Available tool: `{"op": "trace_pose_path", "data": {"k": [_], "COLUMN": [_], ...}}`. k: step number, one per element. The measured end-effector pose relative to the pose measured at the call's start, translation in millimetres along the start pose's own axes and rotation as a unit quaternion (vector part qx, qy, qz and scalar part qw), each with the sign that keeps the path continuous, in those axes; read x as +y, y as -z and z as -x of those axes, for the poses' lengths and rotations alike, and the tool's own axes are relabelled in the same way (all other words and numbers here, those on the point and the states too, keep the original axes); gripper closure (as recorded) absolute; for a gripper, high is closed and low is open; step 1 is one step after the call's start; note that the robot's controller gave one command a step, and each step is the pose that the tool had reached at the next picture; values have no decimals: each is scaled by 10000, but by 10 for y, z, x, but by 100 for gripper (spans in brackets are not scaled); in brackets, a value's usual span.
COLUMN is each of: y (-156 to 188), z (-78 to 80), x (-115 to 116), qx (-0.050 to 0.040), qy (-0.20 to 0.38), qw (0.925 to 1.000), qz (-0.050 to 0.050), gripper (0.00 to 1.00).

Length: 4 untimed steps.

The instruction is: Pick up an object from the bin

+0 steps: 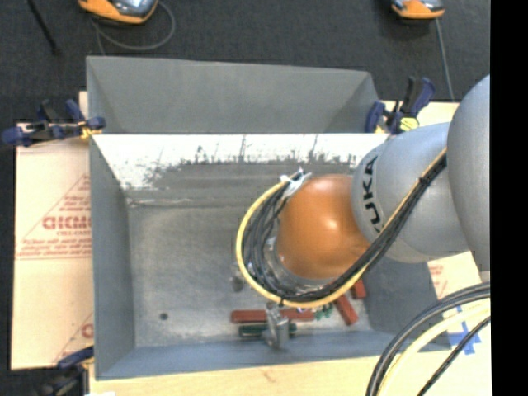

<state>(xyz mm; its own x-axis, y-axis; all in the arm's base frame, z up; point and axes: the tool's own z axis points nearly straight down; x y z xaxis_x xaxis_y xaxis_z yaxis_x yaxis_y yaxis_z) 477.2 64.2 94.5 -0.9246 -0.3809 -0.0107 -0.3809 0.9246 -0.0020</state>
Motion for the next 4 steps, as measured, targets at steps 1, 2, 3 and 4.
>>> {"op": "trace_pose_path", "data": {"k": [1, 2, 3, 4], "y": [-226, -212, -226, -216], "z": [0, -20, 5, -23], "x": [-137, -133, -136, -129], "qx": [-10, 41, -28, 37], "qy": [-787, -808, -820, -829], "qw": [9969, 9967, 9966, 9966], "qz": [-5, 3, -2, 7], "gripper": [0, 100, 0, 100]}}
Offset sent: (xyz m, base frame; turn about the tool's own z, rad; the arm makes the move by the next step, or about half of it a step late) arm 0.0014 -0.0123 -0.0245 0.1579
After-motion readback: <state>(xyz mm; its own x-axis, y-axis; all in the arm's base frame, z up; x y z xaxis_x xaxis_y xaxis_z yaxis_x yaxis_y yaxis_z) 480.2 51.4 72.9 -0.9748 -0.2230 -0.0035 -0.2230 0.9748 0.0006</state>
